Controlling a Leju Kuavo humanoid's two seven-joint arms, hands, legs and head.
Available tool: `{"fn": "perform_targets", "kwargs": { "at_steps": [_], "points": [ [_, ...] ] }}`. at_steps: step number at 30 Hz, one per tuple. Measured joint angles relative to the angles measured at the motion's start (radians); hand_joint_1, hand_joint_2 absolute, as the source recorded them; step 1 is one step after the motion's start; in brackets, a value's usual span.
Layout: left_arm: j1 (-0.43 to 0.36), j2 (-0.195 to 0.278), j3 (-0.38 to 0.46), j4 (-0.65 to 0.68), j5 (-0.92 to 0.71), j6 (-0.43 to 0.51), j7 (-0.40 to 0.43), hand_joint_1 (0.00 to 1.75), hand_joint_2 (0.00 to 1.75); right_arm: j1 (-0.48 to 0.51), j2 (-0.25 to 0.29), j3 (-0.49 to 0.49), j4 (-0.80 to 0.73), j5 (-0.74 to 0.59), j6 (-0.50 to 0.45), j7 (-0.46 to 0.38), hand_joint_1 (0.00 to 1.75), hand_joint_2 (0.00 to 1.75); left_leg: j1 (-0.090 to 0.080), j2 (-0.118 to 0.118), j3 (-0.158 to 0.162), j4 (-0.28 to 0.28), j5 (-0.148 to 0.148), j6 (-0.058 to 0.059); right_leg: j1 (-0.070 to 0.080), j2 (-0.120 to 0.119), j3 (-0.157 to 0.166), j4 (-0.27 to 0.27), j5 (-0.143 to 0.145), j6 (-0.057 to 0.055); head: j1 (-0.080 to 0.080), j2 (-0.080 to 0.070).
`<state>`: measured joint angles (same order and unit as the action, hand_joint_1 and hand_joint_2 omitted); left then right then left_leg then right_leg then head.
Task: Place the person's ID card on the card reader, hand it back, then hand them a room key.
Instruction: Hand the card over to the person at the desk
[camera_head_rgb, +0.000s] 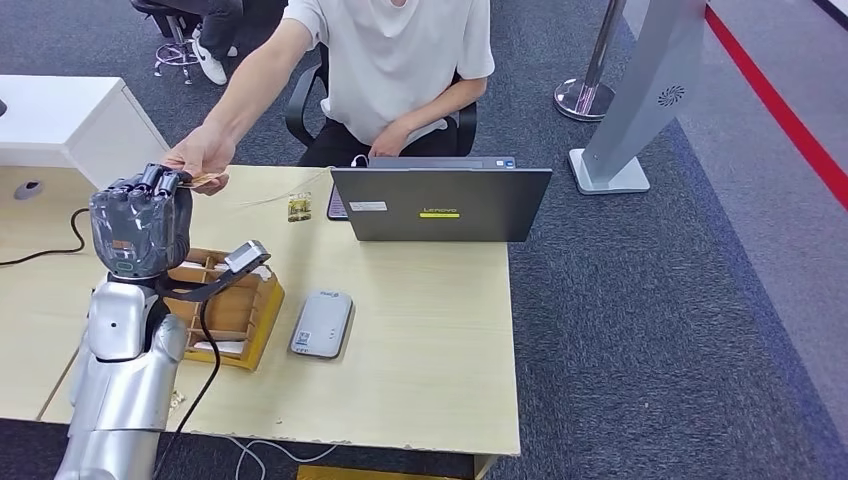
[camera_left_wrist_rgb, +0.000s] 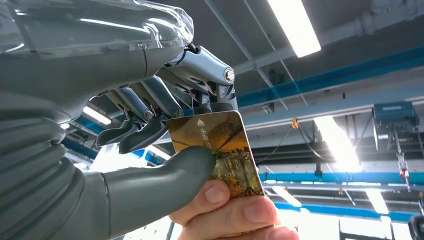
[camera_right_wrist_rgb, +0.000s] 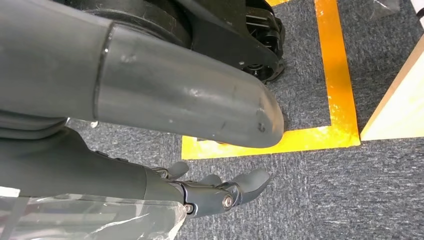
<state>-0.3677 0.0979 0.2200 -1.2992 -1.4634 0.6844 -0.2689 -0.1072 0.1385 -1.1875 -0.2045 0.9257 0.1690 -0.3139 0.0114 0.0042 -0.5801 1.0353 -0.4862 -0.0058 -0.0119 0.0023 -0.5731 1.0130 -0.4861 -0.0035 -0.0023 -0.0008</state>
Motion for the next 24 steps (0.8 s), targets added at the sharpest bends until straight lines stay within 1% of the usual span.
{"fn": "perform_targets", "kwargs": {
  "at_steps": [3,7,11,17,19,22,24],
  "points": [
    [-0.007,0.003,-0.004,0.023,-0.001,0.0,0.007,0.0,1.75,0.0,0.0,0.004,0.002,0.0,0.0,0.0,0.0,0.0,0.0,0.003,0.0,0.0,-0.001,0.0,0.0,0.003,-0.001,0.0,0.0,0.0,0.0,0.0],
    [-0.008,0.006,-0.006,0.034,0.033,0.0,0.01,0.0,1.75,-0.001,0.001,0.007,0.003,-0.001,0.0,0.001,0.0,0.0,0.0,0.002,-0.001,0.0,-0.003,0.0,0.0,0.002,-0.002,-0.001,-0.001,0.0,0.0,0.0],
    [0.0,0.009,-0.006,0.036,0.08,0.0,-0.025,0.0,1.75,0.0,0.001,0.008,0.005,-0.007,0.0,0.0,0.0,0.0,0.0,0.001,-0.002,0.0,-0.003,0.0,0.0,0.001,-0.001,-0.001,-0.001,0.0,0.0,0.0],
    [0.056,0.017,-0.002,0.026,0.197,0.0,-0.086,0.0,1.75,0.008,0.001,0.007,0.006,-0.025,0.002,-0.007,0.0,0.0,0.0,0.001,-0.002,0.0,-0.003,0.0,0.0,0.001,-0.001,0.0,-0.001,0.0,0.0,0.0],
    [0.106,0.027,-0.003,-0.004,0.304,0.001,-0.101,0.0,1.75,0.01,0.001,0.002,0.006,-0.043,0.006,-0.018,0.0,0.0,0.0,0.004,-0.001,0.0,-0.003,0.0,0.0,0.004,-0.001,0.0,-0.001,0.0,0.0,0.0],
    [0.241,0.052,-0.021,-0.122,0.465,0.0,-0.11,0.0,1.75,0.02,0.001,-0.013,0.006,-0.071,0.014,-0.032,0.0,0.0,0.0,0.007,0.001,0.0,-0.006,0.0,0.0,0.008,-0.002,-0.001,-0.002,0.0,-0.001,0.0],
    [0.32,0.065,-0.035,-0.2,0.509,-0.001,-0.11,0.0,1.75,0.026,0.001,-0.023,0.006,-0.08,0.016,-0.036,0.0,0.0,0.0,0.005,0.0,0.0,-0.006,0.0,0.0,0.006,-0.002,-0.001,-0.003,0.001,-0.001,0.0]
  ]
}}
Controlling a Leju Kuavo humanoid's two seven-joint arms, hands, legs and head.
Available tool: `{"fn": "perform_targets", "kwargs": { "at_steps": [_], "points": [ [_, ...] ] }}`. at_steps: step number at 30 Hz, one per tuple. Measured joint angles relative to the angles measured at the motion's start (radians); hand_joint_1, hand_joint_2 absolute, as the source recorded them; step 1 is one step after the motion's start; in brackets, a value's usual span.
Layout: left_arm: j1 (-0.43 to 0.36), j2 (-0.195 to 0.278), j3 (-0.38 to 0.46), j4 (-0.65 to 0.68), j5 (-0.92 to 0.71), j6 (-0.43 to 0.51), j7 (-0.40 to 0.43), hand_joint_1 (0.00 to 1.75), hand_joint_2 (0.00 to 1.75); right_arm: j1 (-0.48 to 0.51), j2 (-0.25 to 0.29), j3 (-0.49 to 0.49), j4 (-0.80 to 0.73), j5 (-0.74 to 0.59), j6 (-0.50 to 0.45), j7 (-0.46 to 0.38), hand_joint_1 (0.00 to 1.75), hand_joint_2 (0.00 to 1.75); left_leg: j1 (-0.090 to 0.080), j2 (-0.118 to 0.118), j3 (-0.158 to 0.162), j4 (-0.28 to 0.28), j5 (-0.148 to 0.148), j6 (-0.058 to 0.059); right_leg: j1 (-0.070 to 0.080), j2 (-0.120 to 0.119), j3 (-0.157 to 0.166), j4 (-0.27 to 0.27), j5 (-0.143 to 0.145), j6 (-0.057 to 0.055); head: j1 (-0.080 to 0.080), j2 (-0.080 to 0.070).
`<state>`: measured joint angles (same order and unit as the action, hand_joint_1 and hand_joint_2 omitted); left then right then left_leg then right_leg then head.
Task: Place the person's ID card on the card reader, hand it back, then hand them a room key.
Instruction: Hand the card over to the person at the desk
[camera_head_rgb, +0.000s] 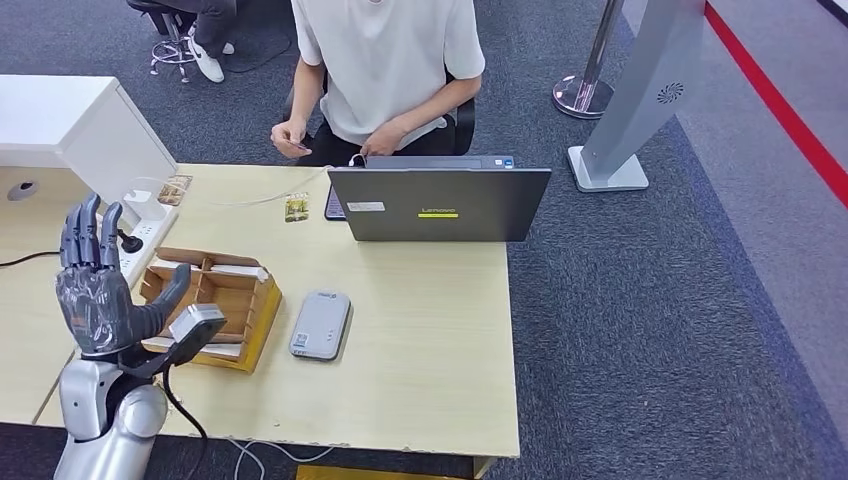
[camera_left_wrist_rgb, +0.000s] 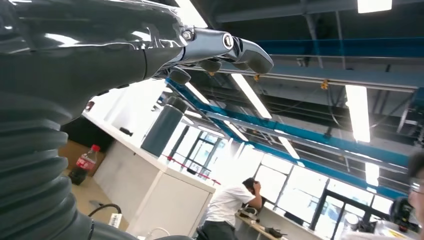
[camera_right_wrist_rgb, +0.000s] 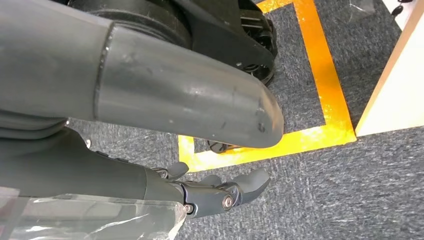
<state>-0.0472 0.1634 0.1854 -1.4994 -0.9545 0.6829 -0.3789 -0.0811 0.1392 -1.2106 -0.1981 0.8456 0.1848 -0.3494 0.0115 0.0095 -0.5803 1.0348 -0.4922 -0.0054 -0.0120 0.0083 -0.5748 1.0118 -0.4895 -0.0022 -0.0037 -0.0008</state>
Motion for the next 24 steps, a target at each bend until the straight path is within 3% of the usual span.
{"fn": "perform_targets", "kwargs": {
  "at_steps": [3,5,8,11,13,15,18,20,22,24],
  "points": [
    [0.087,0.016,-0.009,-0.089,0.107,-0.029,-0.023,0.0,1.75,0.0,0.0,-0.014,0.0,-0.02,0.001,-0.003,0.0,0.0,0.0,-0.002,-0.001,0.0,-0.001,0.0,0.0,-0.002,0.001,0.0,-0.001,0.001,0.0,0.0],
    [0.161,0.017,0.0,-0.159,0.305,-0.113,-0.084,0.0,1.75,0.002,0.0,-0.03,0.0,-0.044,0.002,-0.008,0.0,0.0,0.0,-0.001,0.0,-0.001,-0.002,0.0,0.0,-0.001,0.002,0.0,-0.001,0.001,0.0,0.0],
    [0.258,-0.033,0.116,-0.254,0.699,-0.415,-0.199,0.0,1.75,0.01,0.0,-0.061,-0.003,-0.08,0.003,-0.017,0.0,0.0,0.0,-0.001,0.0,-0.001,-0.002,0.0,0.0,-0.002,0.002,0.0,-0.002,0.001,0.0,0.0],
    [0.254,-0.102,0.389,-0.262,1.013,-0.813,-0.161,0.0,1.75,0.013,0.0,-0.089,-0.006,-0.104,0.002,-0.021,0.0,0.0,0.0,-0.002,-0.001,-0.001,-0.002,0.0,0.0,-0.004,0.002,0.0,-0.002,0.0,0.003,0.0],
    [0.205,-0.13,0.609,-0.203,1.153,-0.997,-0.079,0.0,0.87,0.014,0.0,-0.105,-0.006,-0.115,-0.002,-0.019,0.0,0.0,0.001,-0.001,0.0,-0.001,-0.002,0.0,0.0,-0.002,0.002,0.0,-0.002,0.0,0.003,0.0],
    [0.148,-0.15,0.807,-0.095,1.254,-1.056,-0.005,0.0,0.0,0.014,0.0,-0.116,-0.006,-0.117,-0.018,-0.01,0.0,0.0,0.001,0.0,0.001,-0.001,-0.002,0.0,0.0,-0.001,0.002,0.0,-0.003,-0.001,0.002,0.0],
    [0.09,-0.181,1.025,0.109,1.384,-1.059,0.07,0.0,0.0,0.013,0.0,-0.124,-0.006,-0.105,-0.055,0.011,0.0,0.0,0.0,0.001,0.002,-0.001,-0.003,0.0,0.0,-0.001,0.003,0.001,-0.003,-0.001,0.0,0.0],
    [0.077,-0.206,1.108,0.213,1.416,-1.06,0.08,0.0,0.87,0.012,0.0,-0.127,-0.006,-0.099,-0.071,0.021,0.0,0.0,0.0,-0.001,0.002,-0.001,-0.003,0.0,0.0,-0.002,0.003,0.0,-0.003,-0.001,0.0,0.0],
    [0.065,-0.23,1.154,0.292,1.416,-1.041,0.079,0.0,1.75,0.01,0.0,-0.129,-0.006,-0.096,-0.081,0.033,0.0,0.87,0.0,-0.004,0.001,-0.001,-0.003,0.0,0.0,-0.005,0.004,-0.001,-0.003,-0.001,0.001,0.0],
    [0.046,-0.255,1.197,0.398,1.399,-0.973,0.078,0.0,1.75,0.006,0.001,-0.13,-0.006,-0.087,-0.094,0.06,0.0,0.87,-0.003,-0.006,0.002,-0.001,-0.003,0.001,-0.002,-0.008,0.006,-0.002,-0.004,0.0,0.002,0.0]
  ]
}}
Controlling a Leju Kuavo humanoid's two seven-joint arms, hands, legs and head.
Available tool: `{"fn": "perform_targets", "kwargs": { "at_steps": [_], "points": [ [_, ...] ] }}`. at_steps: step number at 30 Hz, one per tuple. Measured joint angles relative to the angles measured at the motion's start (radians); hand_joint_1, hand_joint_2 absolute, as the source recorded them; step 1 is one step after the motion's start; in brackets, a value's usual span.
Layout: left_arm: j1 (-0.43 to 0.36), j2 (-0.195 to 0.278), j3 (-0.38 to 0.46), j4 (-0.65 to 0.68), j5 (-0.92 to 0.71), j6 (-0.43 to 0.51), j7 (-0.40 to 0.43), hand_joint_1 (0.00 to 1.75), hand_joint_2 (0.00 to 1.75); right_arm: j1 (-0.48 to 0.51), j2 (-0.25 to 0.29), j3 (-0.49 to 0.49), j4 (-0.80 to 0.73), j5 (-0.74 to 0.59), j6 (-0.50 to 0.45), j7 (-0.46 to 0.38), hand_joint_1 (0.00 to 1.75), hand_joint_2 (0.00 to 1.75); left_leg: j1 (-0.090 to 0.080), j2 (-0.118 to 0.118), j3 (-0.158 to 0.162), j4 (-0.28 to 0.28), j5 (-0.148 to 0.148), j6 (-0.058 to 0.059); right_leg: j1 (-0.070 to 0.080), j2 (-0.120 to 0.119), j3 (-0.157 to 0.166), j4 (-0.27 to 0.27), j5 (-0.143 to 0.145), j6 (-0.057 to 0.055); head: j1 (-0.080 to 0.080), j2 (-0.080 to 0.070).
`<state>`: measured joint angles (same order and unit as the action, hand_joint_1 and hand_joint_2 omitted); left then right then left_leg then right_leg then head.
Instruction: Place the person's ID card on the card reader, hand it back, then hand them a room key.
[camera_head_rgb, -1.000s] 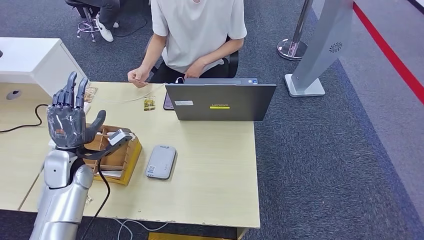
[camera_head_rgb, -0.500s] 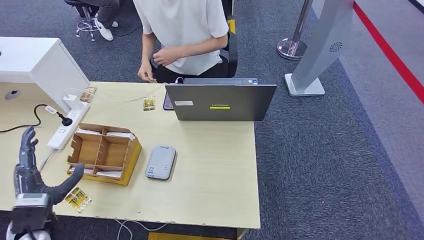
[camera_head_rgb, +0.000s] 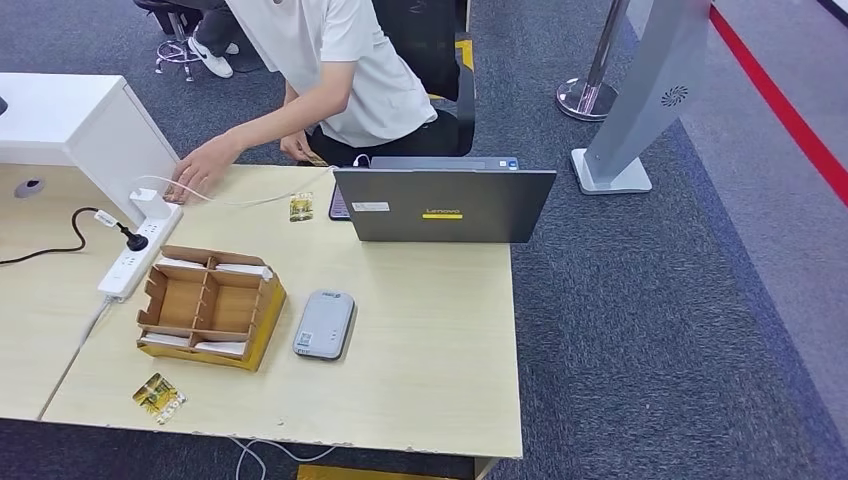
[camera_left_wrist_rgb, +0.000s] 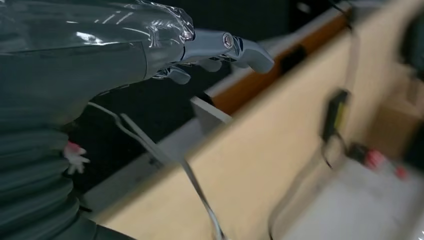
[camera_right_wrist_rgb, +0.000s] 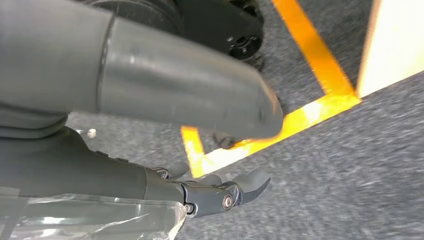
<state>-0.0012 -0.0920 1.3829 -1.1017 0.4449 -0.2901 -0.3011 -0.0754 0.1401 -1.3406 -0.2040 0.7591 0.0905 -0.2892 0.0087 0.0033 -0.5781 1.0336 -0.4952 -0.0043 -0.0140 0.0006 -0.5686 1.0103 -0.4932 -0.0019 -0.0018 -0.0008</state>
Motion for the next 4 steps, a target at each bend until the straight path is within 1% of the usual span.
{"fn": "perform_targets", "kwargs": {
  "at_steps": [2,3,4],
  "points": [
    [-0.017,-0.019,0.039,0.15,-0.029,0.117,-0.017,0.0,1.75,-0.004,0.003,0.002,0.001,0.025,-0.017,0.033,0.0,0.0,-0.002,0.0,0.002,0.0,-0.001,0.001,-0.002,0.0,0.001,0.0,-0.001,0.002,-0.001,0.0],
    [-0.022,-0.026,0.051,0.231,-0.042,0.179,-0.033,0.0,1.75,-0.004,0.005,0.006,0.001,0.039,-0.024,0.044,0.0,0.0,-0.003,0.0,0.002,0.0,-0.001,0.002,-0.002,0.0,0.002,0.0,-0.001,0.002,-0.002,0.0],
    [-0.024,-0.03,0.056,0.274,-0.049,0.211,-0.042,0.0,1.75,-0.005,0.006,0.008,0.002,0.047,-0.027,0.05,0.0,0.0,-0.003,0.0,0.003,0.0,-0.001,0.002,-0.002,0.001,0.002,0.0,-0.001,0.002,-0.003,0.0]
  ]
}}
